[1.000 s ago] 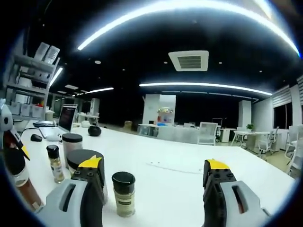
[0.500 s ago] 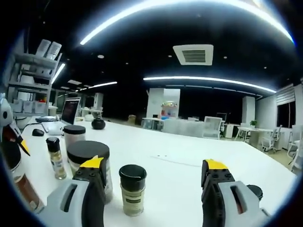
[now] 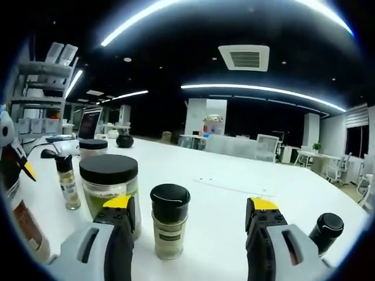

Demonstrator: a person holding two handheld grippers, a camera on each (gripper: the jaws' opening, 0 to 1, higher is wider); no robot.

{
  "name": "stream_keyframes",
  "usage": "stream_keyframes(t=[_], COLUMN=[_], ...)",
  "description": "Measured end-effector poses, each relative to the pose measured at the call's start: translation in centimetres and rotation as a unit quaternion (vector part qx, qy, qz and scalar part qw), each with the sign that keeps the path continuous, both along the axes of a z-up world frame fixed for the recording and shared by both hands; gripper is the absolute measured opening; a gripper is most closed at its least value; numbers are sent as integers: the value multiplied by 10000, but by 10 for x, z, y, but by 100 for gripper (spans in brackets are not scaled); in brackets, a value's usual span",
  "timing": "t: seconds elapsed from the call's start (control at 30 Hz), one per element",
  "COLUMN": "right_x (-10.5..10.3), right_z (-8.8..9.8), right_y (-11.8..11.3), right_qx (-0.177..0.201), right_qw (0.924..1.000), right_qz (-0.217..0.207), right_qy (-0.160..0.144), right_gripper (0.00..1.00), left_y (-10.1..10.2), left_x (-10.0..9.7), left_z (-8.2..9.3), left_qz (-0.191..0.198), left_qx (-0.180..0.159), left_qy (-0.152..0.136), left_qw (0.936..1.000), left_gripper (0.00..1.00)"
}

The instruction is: Pick up the mixed condiments and ingredients on the table and sort them into separate groups

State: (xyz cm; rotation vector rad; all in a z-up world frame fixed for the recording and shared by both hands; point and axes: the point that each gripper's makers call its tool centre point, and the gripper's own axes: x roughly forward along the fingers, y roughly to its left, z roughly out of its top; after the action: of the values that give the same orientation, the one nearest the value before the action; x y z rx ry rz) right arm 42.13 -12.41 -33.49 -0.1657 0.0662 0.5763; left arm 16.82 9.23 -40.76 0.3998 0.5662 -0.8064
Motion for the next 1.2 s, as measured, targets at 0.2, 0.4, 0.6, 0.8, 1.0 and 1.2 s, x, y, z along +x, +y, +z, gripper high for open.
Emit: stream_keyframes(t=[0.2, 0.4, 0.6, 0.8, 1.0, 1.2], right_x=[1, 1, 1, 1, -1, 0], right_z=[-7, -18, -29, -36, -39, -43], right_y=[0, 3, 6, 9, 15, 18], right_qx=[-7, -5, -76, -79, -76, -97], right_qw=[9999, 9997, 9992, 9988, 9985, 9982], right_qz=[9, 34, 101, 112, 180, 213], right_qy=[108, 256, 370, 464, 513, 550], right_gripper=[73, 68, 64, 58, 54, 51], left_y=[2, 2, 3, 4, 4, 4], left_x=[1, 0, 1, 0, 0, 1], left_z=[2, 2, 2, 0, 1, 0], left_qz=[51, 44, 64, 60, 32, 45], left_qx=[-12, 22, 20, 32, 38, 20], left_qy=[-22, -34, -46, -25, -35, -25], left_qw=[10000, 10000, 10000, 10000, 10000, 10000], left_gripper=[78, 78, 78, 78, 77, 77])
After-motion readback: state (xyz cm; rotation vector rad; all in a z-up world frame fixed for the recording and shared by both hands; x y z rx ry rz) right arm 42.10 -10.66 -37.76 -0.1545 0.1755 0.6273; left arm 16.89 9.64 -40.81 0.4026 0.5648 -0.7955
